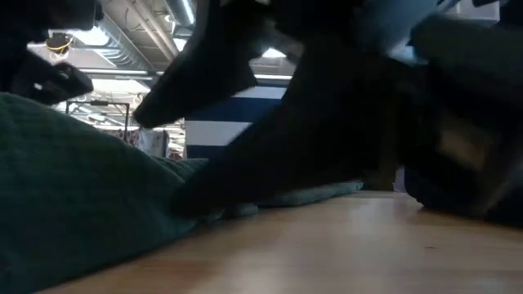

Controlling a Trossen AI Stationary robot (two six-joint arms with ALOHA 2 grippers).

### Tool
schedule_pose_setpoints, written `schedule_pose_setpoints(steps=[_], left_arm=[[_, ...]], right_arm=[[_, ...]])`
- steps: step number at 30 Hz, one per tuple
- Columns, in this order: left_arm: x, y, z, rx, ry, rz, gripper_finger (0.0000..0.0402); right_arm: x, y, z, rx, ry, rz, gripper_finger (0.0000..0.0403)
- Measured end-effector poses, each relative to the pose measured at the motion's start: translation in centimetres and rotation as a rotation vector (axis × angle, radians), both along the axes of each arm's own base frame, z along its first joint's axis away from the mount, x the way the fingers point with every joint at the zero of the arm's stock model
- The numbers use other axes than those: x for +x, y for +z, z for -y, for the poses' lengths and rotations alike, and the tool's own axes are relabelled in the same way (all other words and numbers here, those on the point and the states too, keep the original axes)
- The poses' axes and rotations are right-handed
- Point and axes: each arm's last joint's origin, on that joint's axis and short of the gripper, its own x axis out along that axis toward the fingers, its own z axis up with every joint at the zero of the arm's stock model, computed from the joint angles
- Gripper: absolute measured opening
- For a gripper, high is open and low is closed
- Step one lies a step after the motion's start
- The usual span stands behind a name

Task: Fold Laundry from Bin
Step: Fold the green polo shirt

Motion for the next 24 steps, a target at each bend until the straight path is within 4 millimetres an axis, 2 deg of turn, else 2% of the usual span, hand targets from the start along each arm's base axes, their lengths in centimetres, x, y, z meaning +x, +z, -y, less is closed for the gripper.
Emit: schedule_pose_setpoints(steps=[5,10,14,24], left_arm=[[0.0,-1.4,0.0,-0.075,-0.015,0.048,0.0002],[0.7,-1.6,-0.1,-0.107,-0.018,0.117,0.0002],[1.3,-2.2,-0.7,-0.104,-0.024,0.101,0.0001],[2.7,-4.0,-1.4,-0.114,-0.019,0.068,0.0001]], right_arm=[[0.0,-0.6,0.1,-0.028,-0.010,-0.019,0.0314],[0.1,-0.8,0.6,-0.095,-0.059,-0.009,0.0315],[0.3,-1.2,1.1,-0.125,-0.063,-0.021,0.0315],[0.6,-2.7,0.8,-0.184,-0.048,0.000,0.0315]])
